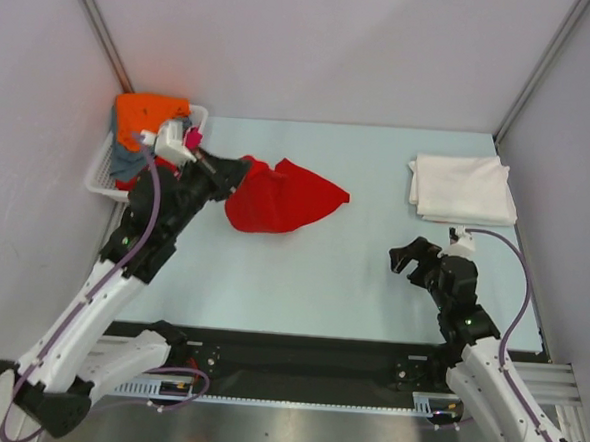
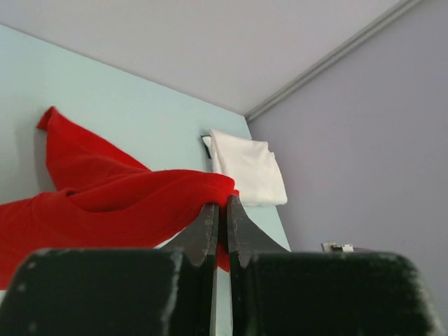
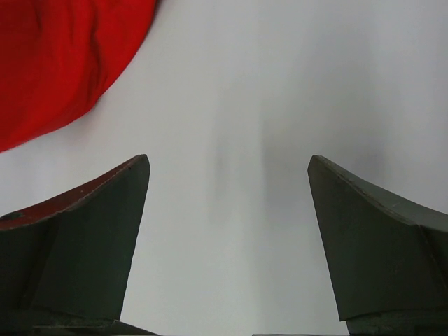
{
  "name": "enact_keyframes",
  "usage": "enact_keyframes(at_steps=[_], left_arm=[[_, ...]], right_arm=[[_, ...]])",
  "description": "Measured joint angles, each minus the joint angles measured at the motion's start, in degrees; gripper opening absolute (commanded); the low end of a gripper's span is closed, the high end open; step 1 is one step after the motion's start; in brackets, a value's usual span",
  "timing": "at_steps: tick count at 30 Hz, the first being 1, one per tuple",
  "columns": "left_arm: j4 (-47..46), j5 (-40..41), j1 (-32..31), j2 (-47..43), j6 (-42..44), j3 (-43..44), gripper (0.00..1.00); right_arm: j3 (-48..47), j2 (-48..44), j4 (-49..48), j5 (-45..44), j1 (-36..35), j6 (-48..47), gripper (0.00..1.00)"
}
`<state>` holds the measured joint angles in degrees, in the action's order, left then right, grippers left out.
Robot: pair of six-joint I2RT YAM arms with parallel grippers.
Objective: Fold and stack the t-shirts
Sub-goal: Move the tshirt to the center of the board
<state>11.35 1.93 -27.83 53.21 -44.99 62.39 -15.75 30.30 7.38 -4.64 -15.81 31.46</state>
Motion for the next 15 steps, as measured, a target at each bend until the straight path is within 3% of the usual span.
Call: enact_keyframes(at_steps=[4, 10, 15], left_arm=[[0.39, 6.6, 0.02, -12.15, -1.62, -14.25, 0.0], [9.4, 17.14, 0.2, -19.17, -4.83, -24.44, 0.01], [15.41, 23.98, 0.24, -26.29, -8.52, -29.49, 0.01]], right_arm=[[-0.9, 8.96, -4.61, 2.73, 0.17, 1.81, 0.83], [-15.34, 35.56, -6.58, 5.92, -0.04, 2.89, 0.61], [-25.83, 49.2, -10.36, 7.74, -0.61, 4.33, 0.54]])
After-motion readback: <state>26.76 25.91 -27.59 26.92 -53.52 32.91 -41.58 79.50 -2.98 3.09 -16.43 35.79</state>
